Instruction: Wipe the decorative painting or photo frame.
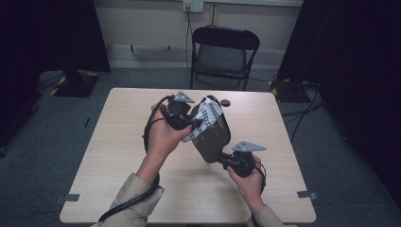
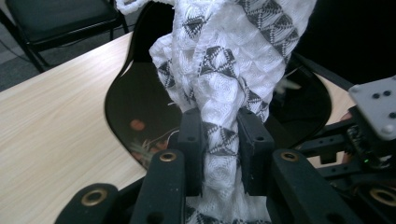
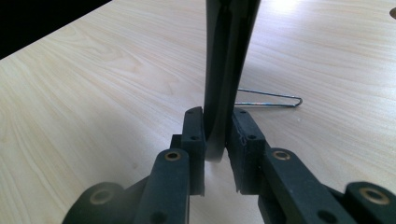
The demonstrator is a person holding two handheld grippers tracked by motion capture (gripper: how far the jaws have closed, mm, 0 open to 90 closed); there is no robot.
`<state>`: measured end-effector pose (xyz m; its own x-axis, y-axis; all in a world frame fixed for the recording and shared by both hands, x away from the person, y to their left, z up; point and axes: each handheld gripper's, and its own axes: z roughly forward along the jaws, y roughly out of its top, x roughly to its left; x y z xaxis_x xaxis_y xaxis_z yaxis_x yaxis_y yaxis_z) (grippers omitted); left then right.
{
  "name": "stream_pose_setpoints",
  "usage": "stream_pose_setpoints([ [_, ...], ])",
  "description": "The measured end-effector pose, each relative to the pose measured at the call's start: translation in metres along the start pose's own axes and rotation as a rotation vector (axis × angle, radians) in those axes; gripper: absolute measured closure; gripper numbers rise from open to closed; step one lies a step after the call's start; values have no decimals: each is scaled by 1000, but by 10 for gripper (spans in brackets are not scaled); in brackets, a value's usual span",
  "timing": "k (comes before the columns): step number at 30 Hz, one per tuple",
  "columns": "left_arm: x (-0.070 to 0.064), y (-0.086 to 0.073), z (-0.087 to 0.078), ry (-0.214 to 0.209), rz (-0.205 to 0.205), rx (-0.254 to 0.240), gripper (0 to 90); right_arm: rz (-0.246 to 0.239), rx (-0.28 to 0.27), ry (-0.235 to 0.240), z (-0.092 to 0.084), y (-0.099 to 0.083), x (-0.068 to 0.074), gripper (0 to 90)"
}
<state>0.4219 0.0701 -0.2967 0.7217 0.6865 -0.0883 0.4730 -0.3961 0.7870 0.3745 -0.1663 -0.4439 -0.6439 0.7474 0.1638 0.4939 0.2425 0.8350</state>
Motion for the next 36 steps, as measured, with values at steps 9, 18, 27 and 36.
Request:
stream_pose_setpoints([
  [9,-7,-5,17,-12,10,31,736,0,2,3,0,0,0,776],
  [18,-4,-24,26,-2,19,73,735,-5,2,1,0,0,1,775],
  [27,-2,-44,39,-3,12,99,735,-7,5,3,0,0,0,774],
  [36,0,-62,49,-4,-9,120,735,-7,5,3,0,0,0,774],
])
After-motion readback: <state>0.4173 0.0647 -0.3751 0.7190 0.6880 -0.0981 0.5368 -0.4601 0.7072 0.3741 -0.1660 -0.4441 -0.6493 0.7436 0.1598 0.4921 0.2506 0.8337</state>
